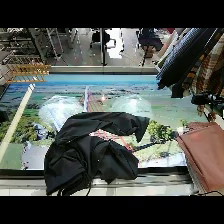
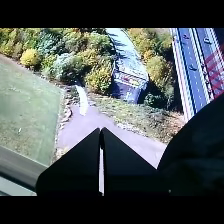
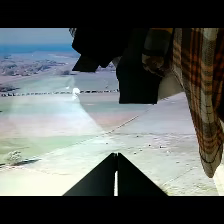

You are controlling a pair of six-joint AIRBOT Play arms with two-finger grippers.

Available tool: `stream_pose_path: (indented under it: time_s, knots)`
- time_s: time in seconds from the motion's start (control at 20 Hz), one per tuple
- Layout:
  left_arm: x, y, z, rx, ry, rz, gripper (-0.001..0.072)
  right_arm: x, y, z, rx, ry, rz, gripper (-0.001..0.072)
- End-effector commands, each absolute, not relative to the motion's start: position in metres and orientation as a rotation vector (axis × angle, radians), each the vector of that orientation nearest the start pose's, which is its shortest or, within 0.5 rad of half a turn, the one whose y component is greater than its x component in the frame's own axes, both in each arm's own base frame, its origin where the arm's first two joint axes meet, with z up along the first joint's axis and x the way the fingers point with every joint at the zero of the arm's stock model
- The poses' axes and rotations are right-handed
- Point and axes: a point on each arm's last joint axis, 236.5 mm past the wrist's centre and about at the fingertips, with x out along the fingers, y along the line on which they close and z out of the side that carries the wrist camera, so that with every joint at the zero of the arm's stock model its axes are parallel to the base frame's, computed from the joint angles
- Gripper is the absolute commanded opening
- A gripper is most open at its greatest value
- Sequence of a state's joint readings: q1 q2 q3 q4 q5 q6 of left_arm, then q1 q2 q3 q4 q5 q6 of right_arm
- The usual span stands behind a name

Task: Fold the clothes and pants, and hang the long-sleeved shirts on hangers.

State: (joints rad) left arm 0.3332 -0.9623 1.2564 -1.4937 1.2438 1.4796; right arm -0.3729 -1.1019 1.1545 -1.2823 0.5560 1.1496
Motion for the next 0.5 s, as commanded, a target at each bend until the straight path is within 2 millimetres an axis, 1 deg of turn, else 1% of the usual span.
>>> stream_pose_path:
  time_s: [0.0, 0.45]
  knots:
    - [0.3303, 0.1331, 0.1567, -0.184, 0.933, 0.408, 0.0017, 0.4548, -0.1394, 0.1756, -0.045, 0.486, -0.175, 0.0039]
    - [0.3317, 0.1336, 0.1577, -0.182, 0.925, 0.408, 0.0017, 0.4548, -0.1394, 0.1756, -0.045, 0.486, -0.175, 0.0039]
